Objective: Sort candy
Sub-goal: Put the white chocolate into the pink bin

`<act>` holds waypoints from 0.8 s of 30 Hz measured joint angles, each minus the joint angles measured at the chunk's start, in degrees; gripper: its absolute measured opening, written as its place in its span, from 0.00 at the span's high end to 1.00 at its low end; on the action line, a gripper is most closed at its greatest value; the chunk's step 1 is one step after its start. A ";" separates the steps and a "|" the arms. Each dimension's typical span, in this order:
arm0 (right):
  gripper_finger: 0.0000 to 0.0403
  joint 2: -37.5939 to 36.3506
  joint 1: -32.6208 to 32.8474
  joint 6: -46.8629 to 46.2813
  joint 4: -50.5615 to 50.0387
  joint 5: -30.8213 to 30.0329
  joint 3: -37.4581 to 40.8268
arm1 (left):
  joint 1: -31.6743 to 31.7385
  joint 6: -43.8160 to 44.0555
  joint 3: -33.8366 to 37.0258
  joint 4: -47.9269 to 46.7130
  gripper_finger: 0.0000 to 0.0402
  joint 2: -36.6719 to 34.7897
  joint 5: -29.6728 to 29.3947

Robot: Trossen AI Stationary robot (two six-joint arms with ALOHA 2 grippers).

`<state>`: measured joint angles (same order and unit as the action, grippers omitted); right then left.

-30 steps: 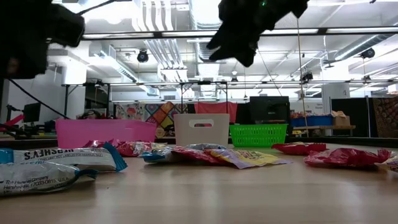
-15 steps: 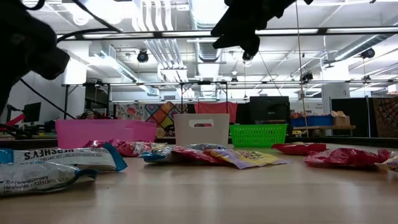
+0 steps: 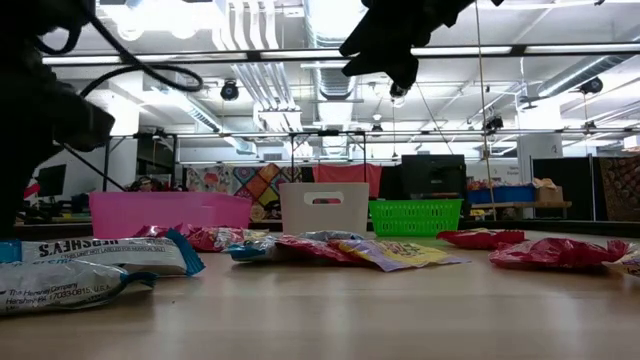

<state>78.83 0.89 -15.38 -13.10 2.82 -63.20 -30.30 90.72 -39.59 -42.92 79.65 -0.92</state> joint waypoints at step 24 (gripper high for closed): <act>0.63 -0.13 0.00 1.14 -0.41 0.11 0.11 | 0.02 -7.57 -4.81 0.35 0.98 3.80 -0.14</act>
<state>78.69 0.89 -14.24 -13.51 2.94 -63.09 -30.28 83.15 -44.41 -42.57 83.44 -1.06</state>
